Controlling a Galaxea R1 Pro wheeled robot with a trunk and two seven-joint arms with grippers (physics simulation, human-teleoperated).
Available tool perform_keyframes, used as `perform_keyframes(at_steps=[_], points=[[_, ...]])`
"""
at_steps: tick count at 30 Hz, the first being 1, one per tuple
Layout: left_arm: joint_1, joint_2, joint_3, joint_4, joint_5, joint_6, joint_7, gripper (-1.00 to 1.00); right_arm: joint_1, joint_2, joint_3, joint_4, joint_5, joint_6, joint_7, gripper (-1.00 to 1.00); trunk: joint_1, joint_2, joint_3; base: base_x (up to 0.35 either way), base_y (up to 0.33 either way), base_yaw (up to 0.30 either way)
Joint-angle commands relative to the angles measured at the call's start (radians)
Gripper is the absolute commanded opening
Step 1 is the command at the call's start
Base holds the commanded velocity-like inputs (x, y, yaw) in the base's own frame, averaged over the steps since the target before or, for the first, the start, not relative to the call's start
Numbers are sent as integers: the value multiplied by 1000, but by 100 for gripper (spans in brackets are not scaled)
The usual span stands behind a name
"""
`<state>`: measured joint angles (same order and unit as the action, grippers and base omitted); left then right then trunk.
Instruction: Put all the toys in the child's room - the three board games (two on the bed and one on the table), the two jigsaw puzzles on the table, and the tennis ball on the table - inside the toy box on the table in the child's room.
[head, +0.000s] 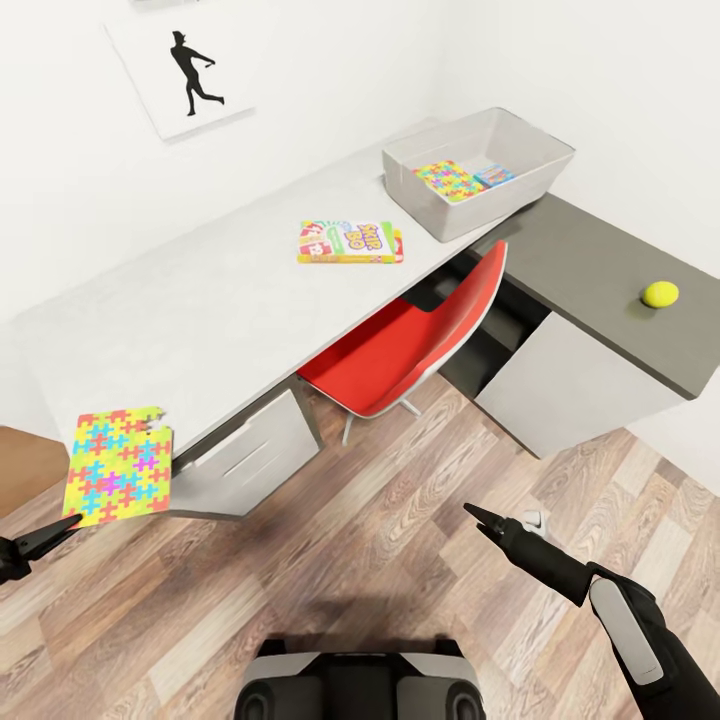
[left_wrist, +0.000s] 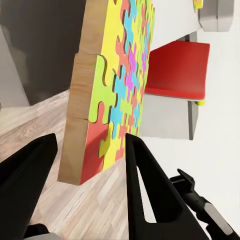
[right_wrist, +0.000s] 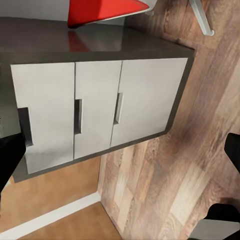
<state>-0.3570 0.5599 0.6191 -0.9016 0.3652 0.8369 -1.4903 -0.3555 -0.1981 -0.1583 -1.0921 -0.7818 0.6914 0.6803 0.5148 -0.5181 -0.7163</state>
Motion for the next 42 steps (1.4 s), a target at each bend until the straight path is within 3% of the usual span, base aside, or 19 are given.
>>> perform_keyframes(at_steps=[1, 11, 17, 28, 33, 42], points=[[0, 0, 0, -1, 0, 11, -4, -100, 0, 0, -1, 0, -4, 7, 1, 100, -4, 6, 2, 0, 0, 0], [0, 1, -3, -13, -1, 17, -4, -100, 0, -1, -1, 0, -4, 7, 1, 100, -42, 76, 34, 0, 0, 0], [0, 2, -7, -89, -3, 63, -4, -100, 0, 0, -1, 0, -4, -5, 1, 100, -65, 118, 52, 0, 0, 0], [0, 3, -13, -139, -3, 97, -6, -100, 0, -5, 0, 0, -6, -18, 8, 100, -65, 118, 53, 0, 0, 0], [1, 2, -58, -200, -3, 120, -21, -100, 15, -6, -1, -8, -4, -25, 67, 100, -65, 118, 57, 0, 0, 0], [1, 3, -141, -236, -10, 129, -66, -100, 35, -11, -3, -12, -4, -80, 155, 100, -65, 118, 71, 0, 0, 0]])
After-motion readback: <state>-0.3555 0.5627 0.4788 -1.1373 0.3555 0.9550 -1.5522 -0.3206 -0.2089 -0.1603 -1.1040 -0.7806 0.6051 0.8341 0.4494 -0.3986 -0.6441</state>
